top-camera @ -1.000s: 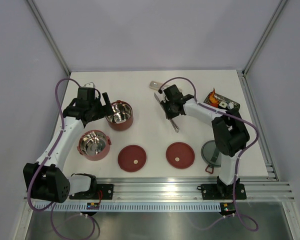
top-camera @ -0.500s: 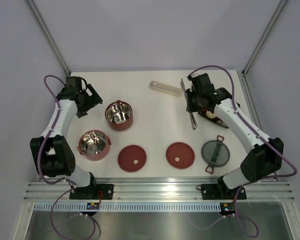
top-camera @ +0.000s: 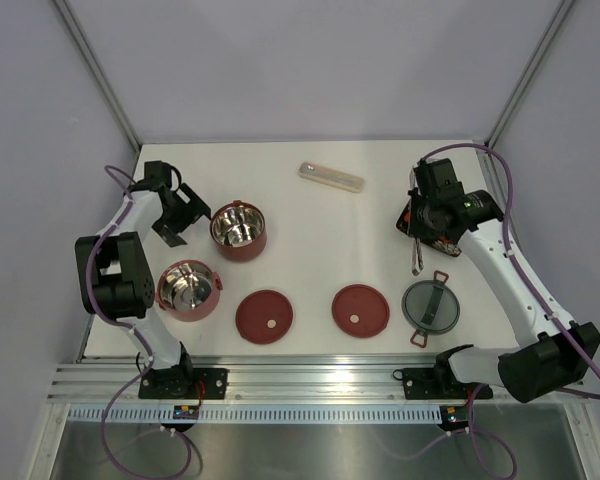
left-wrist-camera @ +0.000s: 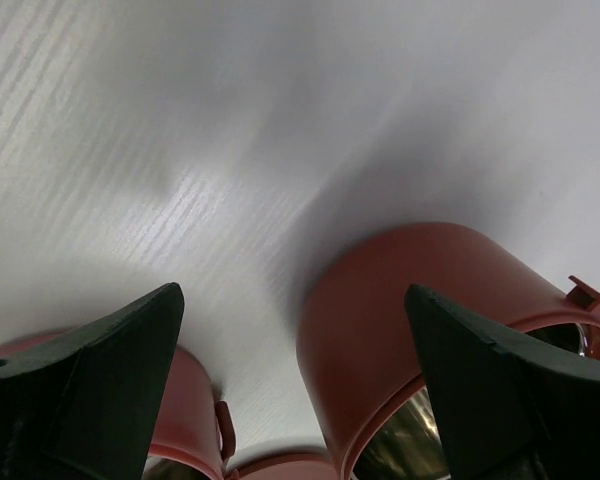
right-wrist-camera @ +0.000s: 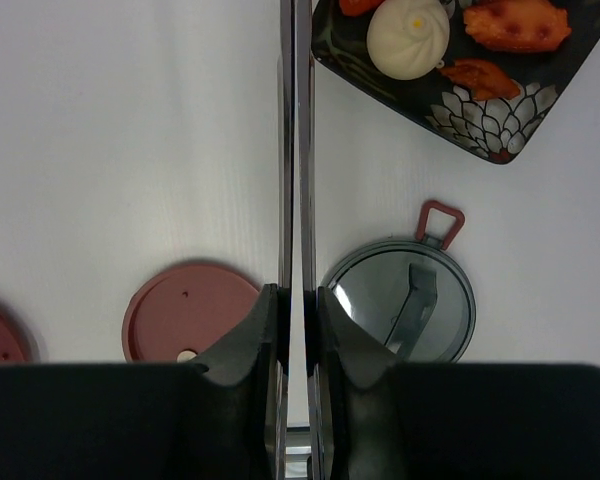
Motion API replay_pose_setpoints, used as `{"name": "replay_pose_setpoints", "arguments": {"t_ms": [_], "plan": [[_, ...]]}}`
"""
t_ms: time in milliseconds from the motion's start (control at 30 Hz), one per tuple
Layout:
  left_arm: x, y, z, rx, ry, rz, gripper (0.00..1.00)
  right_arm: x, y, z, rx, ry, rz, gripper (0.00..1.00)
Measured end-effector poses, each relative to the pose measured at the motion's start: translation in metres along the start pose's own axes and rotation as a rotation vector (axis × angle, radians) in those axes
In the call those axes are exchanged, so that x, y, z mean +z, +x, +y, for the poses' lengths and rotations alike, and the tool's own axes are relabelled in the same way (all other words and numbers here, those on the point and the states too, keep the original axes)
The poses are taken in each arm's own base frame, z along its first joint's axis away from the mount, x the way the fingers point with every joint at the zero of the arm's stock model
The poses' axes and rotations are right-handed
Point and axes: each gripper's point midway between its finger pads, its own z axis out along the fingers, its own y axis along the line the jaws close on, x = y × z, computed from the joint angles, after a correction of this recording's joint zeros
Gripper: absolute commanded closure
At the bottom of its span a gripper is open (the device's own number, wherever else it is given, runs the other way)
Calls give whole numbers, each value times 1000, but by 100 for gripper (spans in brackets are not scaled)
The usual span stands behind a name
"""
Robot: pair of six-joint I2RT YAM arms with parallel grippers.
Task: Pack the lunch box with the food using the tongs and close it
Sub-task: Move the packing box to the center of the board.
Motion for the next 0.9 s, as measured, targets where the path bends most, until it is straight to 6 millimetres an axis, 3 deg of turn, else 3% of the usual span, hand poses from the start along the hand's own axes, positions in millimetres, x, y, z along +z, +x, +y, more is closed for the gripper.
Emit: {"name": "replay_pose_setpoints", "arguments": {"t_ms": [100, 267, 400, 533, 633, 767, 900], "plan": [[4, 12, -2, 2, 0, 10, 7, 0, 0, -3, 6, 14, -1, 85], [7, 59, -3, 11, 2, 63, 8, -1, 2, -4, 8, 22, 7, 85], [5, 102, -22, 22, 39, 113, 8, -1, 4, -5, 7, 24, 12, 85], [1, 132, -48, 47, 85, 151, 8, 0, 5, -5, 10, 25, 16, 85], [-4, 142, -63, 74, 113, 160, 8, 2, 12, -6, 13, 30, 30, 85], [-16, 138, -84, 119, 153, 133, 10, 3, 19, -8, 17, 34, 42, 85], [-19, 126, -84, 200, 130, 69, 15, 0, 18, -8, 21, 31, 33, 85]]}}
